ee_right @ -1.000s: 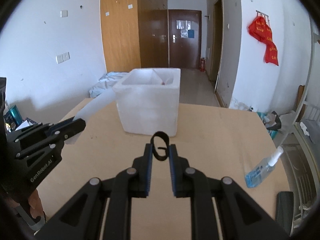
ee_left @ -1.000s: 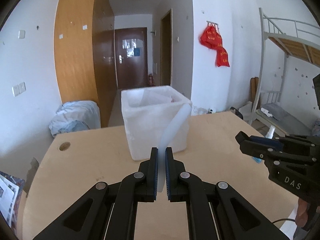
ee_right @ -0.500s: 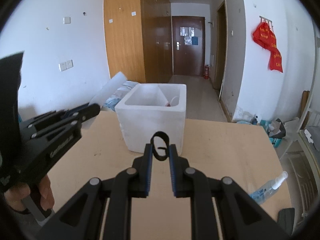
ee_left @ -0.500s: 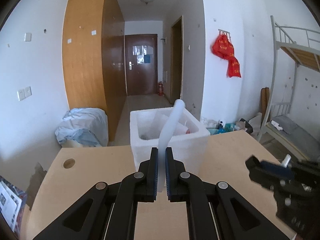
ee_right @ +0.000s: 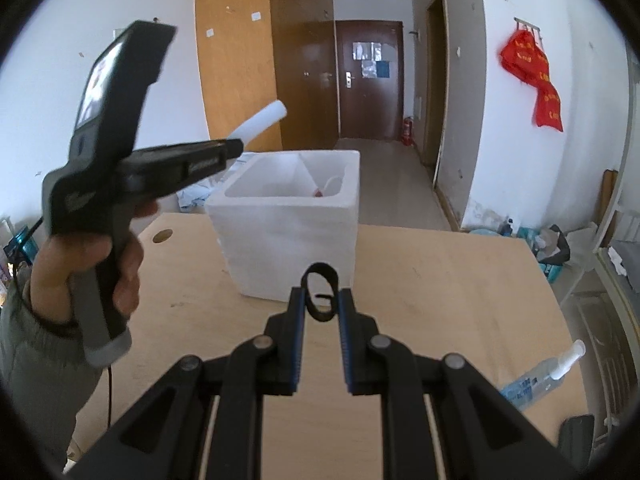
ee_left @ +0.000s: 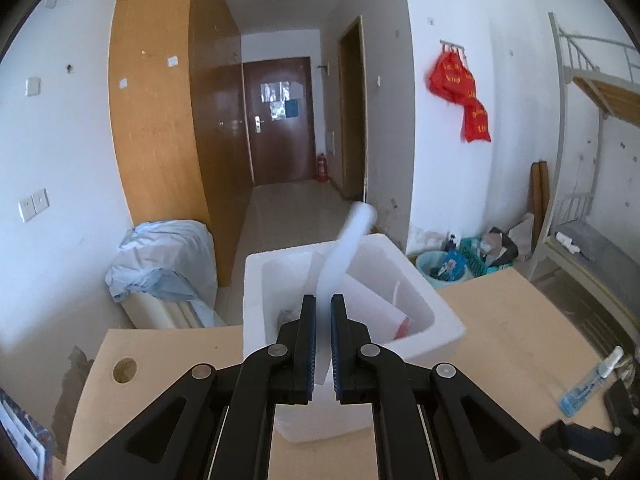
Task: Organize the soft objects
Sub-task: 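Carry the white foam strip into the box and open the left tool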
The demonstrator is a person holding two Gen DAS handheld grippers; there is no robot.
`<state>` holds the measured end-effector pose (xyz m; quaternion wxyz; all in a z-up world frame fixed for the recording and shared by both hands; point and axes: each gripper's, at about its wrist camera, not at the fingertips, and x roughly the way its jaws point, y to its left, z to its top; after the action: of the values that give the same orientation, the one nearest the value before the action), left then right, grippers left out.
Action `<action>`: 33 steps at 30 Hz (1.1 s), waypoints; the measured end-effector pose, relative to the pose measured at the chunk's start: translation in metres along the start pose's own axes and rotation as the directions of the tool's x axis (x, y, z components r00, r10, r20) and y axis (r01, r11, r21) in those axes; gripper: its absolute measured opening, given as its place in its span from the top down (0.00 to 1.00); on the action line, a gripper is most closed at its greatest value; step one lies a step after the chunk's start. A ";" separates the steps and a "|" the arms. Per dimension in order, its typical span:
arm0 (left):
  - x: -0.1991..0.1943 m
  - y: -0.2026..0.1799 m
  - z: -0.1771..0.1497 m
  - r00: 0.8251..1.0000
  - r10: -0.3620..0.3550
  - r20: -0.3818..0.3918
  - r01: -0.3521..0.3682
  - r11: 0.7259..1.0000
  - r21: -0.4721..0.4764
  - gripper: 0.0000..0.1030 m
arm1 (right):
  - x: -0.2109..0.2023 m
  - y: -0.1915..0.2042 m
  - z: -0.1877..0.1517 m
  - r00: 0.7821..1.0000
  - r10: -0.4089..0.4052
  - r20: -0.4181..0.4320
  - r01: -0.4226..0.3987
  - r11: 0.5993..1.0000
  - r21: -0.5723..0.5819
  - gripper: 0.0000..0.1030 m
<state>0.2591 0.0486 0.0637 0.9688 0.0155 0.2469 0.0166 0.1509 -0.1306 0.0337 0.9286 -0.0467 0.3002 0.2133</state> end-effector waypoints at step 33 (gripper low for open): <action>0.033 -0.005 0.003 0.995 0.096 0.037 -0.096 0.995 0.013 0.08 | 0.011 -0.007 -0.003 1.000 0.005 -0.026 -0.005 1.000 0.018 0.81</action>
<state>0.2900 0.0453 0.0504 0.9710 0.0350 0.2285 0.0610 0.1599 -0.1333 0.0242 0.9244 -0.0402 0.3142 0.2123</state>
